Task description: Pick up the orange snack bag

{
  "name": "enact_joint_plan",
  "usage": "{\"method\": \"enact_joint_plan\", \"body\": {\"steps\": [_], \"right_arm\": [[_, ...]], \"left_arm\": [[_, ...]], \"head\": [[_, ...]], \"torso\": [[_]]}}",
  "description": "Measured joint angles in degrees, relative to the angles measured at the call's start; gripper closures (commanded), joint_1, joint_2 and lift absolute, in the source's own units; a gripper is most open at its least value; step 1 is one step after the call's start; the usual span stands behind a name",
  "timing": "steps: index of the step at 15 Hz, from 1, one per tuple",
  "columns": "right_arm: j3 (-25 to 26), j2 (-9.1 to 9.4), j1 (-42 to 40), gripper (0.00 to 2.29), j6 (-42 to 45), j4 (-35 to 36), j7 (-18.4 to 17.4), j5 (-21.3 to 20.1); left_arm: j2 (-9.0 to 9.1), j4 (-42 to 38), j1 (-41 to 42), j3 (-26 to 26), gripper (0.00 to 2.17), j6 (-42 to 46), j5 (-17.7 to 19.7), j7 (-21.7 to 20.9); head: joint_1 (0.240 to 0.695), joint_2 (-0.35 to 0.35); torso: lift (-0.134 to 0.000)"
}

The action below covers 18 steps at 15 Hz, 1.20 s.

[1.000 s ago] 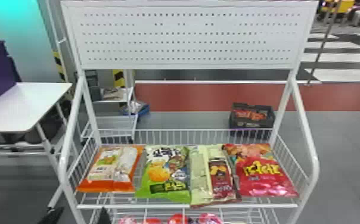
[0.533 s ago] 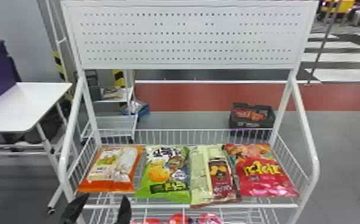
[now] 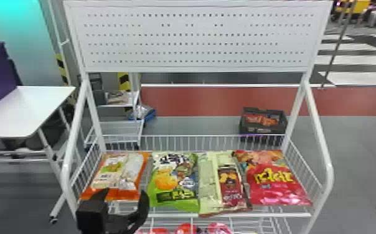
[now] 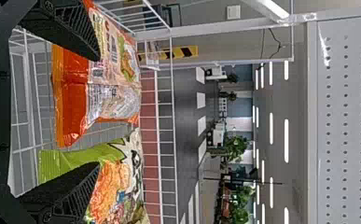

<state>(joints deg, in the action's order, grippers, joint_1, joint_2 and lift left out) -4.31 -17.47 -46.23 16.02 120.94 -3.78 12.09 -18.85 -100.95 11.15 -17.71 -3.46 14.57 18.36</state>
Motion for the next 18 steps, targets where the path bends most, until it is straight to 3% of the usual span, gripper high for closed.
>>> {"method": "enact_joint_plan", "body": {"steps": [5,11,18], "right_arm": [[0.1,-0.1,-0.2,0.14,0.0,0.0,0.0,0.0],[0.3,-0.29,0.0,0.14,-0.1,-0.2,0.0,0.2],[0.3,-0.3,0.3,0.14,-0.3,-0.4,0.0,0.3]], "left_arm": [[1.99,5.8,-6.9,-1.4,0.09,-3.1,-0.4,0.5],[1.94,10.9,-10.4,-0.9,0.1,-3.5,-0.9,1.2],[1.97,11.9,-11.0,-0.8,0.43,-4.0,-1.1,1.1]], "head": [[0.499,0.0],[0.499,0.0],[0.499,0.0]], "torso": [[0.0],[0.0],[0.0]]}}
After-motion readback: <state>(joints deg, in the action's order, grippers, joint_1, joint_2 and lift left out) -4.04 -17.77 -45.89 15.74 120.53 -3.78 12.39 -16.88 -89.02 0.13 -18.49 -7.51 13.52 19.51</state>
